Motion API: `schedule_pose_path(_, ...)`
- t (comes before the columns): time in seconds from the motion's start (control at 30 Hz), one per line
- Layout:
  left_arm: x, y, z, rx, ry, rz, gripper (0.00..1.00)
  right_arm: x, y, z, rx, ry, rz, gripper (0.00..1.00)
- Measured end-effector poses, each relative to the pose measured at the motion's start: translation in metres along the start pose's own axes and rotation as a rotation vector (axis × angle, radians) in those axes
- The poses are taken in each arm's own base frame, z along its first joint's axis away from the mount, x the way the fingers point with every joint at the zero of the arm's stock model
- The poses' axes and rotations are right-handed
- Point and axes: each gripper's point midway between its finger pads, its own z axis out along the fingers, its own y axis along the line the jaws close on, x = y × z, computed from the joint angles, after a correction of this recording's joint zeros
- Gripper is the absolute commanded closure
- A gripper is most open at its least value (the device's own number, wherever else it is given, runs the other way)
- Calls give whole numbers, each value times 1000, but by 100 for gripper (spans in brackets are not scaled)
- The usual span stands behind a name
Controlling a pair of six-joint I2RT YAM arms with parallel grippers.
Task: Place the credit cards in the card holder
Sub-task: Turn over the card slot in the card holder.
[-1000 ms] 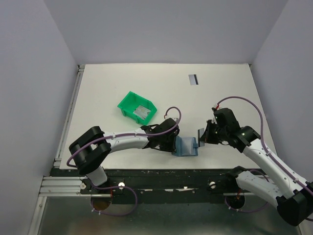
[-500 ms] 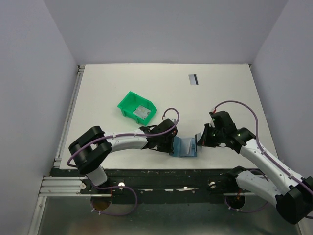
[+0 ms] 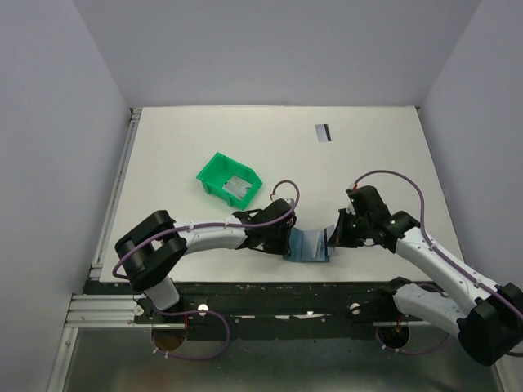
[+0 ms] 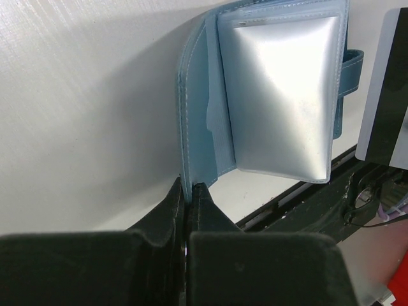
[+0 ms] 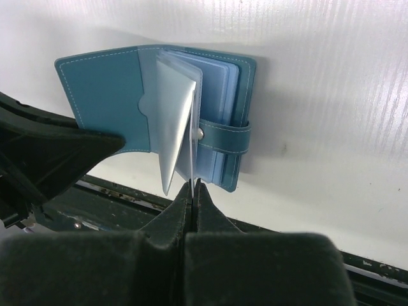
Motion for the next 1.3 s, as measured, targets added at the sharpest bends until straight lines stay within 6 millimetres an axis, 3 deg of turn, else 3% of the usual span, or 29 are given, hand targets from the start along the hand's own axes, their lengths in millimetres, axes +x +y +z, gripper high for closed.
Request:
schedule_pose_path(0.47,0,0,0,-1,1,-3,100,7,-5,12,29,65,8,100)
schedule_pose_path(0.83,2,1,3,-3,9,-4,100,12,36,16,-220,114,-33,100)
schedule_pose_path(1.13,2,0,3,2,10,-4,100,24,42,24,-291,161,-34,100)
schedule_pose_path(1.3,2,0,3,8,7,-4,86,23,47,28,-327,168,-38,100)
